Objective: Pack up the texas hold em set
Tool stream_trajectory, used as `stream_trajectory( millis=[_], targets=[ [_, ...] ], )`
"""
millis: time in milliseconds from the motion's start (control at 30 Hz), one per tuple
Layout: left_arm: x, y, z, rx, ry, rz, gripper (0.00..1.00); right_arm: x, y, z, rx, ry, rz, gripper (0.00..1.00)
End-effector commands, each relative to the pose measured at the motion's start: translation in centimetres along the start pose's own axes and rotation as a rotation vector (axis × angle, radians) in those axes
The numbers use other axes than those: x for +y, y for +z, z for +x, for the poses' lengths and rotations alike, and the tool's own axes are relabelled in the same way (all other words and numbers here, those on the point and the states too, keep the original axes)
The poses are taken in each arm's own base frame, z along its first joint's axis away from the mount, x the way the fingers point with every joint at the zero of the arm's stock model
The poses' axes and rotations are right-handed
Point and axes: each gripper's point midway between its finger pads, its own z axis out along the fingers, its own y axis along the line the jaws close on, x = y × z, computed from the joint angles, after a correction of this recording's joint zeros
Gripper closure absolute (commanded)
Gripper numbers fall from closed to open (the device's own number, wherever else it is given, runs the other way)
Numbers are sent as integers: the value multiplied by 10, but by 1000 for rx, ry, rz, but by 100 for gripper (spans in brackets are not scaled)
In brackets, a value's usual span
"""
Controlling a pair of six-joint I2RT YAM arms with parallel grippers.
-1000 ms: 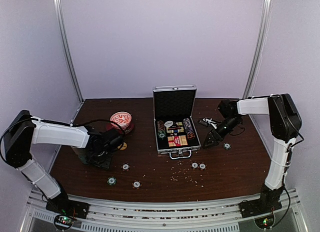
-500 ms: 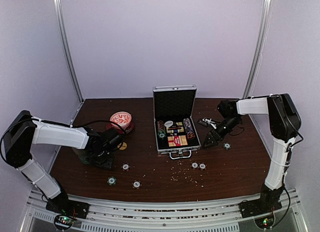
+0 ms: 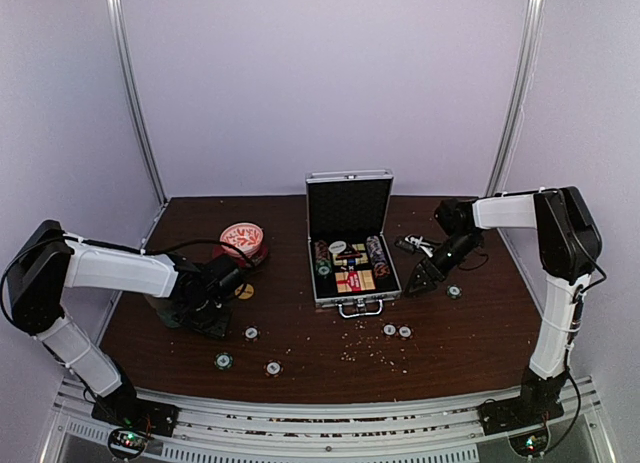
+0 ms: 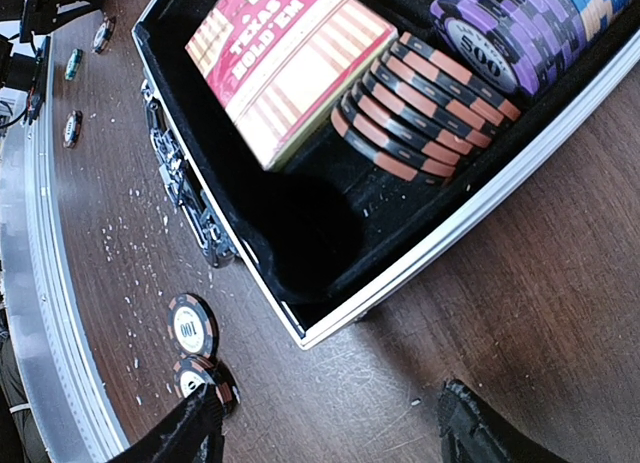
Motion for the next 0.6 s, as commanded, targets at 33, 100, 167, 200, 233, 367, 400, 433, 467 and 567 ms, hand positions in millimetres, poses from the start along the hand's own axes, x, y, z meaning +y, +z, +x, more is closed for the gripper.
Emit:
stream_trajectory(
  millis=[33, 100, 167, 200, 233, 367, 400, 433, 467, 567],
  targets=[
    [-4, -4, -1, -8, -3, 42, 76, -2, 3, 0, 20, -3, 4, 26],
    [-4, -5, -2, -11, -3, 45, 78, -2, 4, 1, 21, -3, 2, 26],
    [-5, -5, -3, -13, -3, 45, 79, -2, 4, 0, 22, -3, 2, 26],
    [-5, -4, -4, -12, -3, 43, 80, -2, 4, 0, 22, -3, 2, 26],
    [-6, -4, -4, -11, -1, 44, 81, -2, 4, 0, 22, -3, 2, 26],
    [-9, -8, -8, -12, 6, 55, 86, -1, 3, 0, 21, -4, 2, 26],
    [-9, -12, -11, -17, 6, 54, 87, -1, 3, 0, 20, -6, 1, 26],
    [-8, -18, -15, -28, 11, 41, 88, -1, 3, -1, 19, -7, 2, 26],
    [-8, -25, -20, -44, 17, 23, 89, -1, 2, -1, 19, -7, 3, 26],
    [-17, -49, -41, -93, 42, 10, 90, 0, 2, -2, 16, -12, 3, 26]
  ],
)
